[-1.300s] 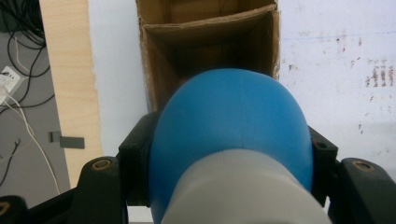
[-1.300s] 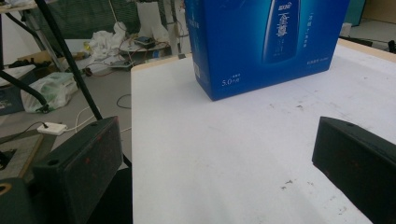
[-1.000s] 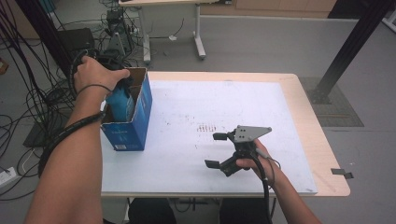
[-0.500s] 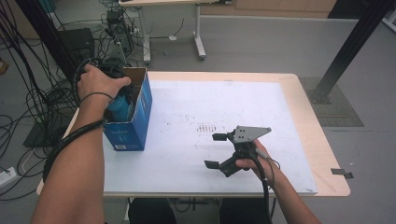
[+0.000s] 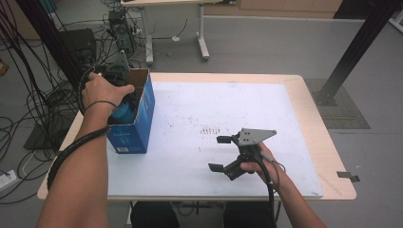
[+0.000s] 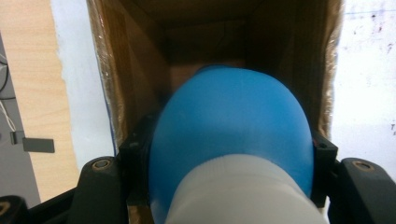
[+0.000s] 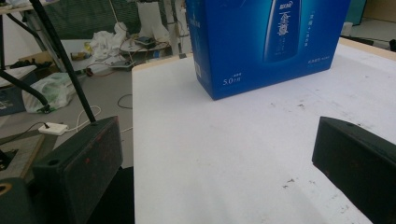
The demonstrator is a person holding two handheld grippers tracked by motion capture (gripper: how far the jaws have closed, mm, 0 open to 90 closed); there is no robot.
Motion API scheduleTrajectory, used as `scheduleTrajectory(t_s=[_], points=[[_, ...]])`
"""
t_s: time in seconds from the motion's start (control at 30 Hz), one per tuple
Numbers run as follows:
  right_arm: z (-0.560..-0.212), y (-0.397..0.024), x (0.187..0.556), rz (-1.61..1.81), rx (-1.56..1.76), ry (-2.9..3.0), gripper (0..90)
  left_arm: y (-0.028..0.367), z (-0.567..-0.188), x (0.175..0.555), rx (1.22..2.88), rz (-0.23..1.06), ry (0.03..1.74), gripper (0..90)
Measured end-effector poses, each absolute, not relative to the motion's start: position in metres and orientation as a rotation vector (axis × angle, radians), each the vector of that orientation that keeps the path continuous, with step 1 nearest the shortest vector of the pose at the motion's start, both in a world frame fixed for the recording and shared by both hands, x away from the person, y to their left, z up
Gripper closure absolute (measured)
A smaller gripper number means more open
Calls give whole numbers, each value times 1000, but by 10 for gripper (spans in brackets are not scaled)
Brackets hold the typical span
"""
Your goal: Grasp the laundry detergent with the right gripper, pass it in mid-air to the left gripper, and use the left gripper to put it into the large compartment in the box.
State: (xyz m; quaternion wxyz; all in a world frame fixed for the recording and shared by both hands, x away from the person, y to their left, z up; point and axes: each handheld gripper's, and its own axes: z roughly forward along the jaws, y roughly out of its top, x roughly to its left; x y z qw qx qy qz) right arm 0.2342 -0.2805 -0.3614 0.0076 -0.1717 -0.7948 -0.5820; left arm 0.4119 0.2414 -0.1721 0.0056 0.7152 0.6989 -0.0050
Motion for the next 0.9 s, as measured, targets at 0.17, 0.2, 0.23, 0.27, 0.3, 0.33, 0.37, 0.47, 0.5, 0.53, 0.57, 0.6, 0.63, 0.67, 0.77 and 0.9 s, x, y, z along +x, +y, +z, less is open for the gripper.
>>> scheduleTrajectory(t_s=[0.17,0.2,0.23,0.27,0.3,0.33,0.37,0.47,0.5,0.53,0.57,0.6,0.63,0.67,0.77,0.9], points=[[-362,-280,235,-1817,-532,-2488,17,241,-179,414,2252,-28,2192,377],[-362,-280,235,-1819,-533,-2486,17,241,-181,414,2256,-31,2192,377],[-362,-280,235,-1819,-533,-2486,17,241,-181,414,2256,-31,2192,377],[-361,-280,235,-1815,-533,-2487,17,241,-183,415,2257,-40,2196,377],[-362,-280,235,-1816,-532,-2487,16,242,-184,415,2260,-43,2193,377],[-362,-280,235,-1818,-532,-2487,17,242,-186,414,2254,-45,2195,377],[-362,-280,236,-1815,-530,-2488,17,243,-187,415,2254,-51,2195,377],[-362,-279,236,-1813,-532,-2490,17,244,-190,415,2251,-63,2197,377],[-362,-280,236,-1814,-533,-2489,17,244,-191,415,2251,-63,2197,377],[-362,-280,236,-1816,-533,-2487,17,244,-192,415,2248,-64,2201,377],[-362,-280,236,-1816,-533,-2487,17,244,-192,415,2248,-64,2201,377],[-362,-280,236,-1816,-534,-2488,17,244,-193,415,2250,-65,2200,377],[-362,-280,236,-1814,-533,-2489,17,243,-193,415,2251,-56,2195,377],[-362,-280,236,-1816,-534,-2488,17,243,-192,415,2253,-56,2193,377],[-362,-280,235,-1817,-536,-2487,17,243,-193,416,2253,-64,2198,377],[-361,-280,235,-1819,-532,-2488,17,243,-194,414,2247,-57,2197,376]])
